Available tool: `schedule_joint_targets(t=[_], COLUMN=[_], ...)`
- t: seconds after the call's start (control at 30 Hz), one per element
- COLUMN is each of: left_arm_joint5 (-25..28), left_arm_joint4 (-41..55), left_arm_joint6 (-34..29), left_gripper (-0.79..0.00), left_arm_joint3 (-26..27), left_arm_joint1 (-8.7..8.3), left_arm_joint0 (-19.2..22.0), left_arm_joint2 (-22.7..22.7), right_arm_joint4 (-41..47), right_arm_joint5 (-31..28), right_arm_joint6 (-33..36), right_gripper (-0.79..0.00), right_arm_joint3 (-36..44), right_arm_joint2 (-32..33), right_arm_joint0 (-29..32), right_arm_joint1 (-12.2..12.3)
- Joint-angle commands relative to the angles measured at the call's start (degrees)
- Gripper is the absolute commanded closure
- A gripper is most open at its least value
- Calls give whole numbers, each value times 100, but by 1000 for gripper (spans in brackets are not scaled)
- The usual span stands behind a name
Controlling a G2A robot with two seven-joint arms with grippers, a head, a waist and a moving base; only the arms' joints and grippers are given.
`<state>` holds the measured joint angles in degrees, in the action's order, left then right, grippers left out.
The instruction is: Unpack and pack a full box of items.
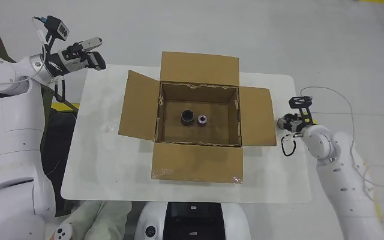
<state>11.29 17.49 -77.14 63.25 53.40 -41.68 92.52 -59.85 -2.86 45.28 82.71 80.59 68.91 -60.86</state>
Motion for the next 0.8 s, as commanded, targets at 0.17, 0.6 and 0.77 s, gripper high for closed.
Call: schedule_joint_targets(t=[0.17,0.6,0.77], left_arm_joint5=[0,0,0], left_arm_joint4=[0,0,0], left_arm_joint6=[0,0,0], left_gripper=[-785,-785,-785], left_arm_joint3=[0,0,0], left_arm_joint1=[0,0,0], left_arm_joint0=[0,0,0], left_arm_joint2=[0,0,0], right_arm_joint4=[-44,-129,-90], right_arm_joint5=[207,384,439], right_arm_joint6=[5,95,-12], right_gripper=[-92,-496,-517], right_arm_joint3=[-82,-129,2], right_arm_joint2=[-93,-162,-45], right_arm_joint0=[-59,-141,-82], right_arm_joint1=[-31,-65,-60])
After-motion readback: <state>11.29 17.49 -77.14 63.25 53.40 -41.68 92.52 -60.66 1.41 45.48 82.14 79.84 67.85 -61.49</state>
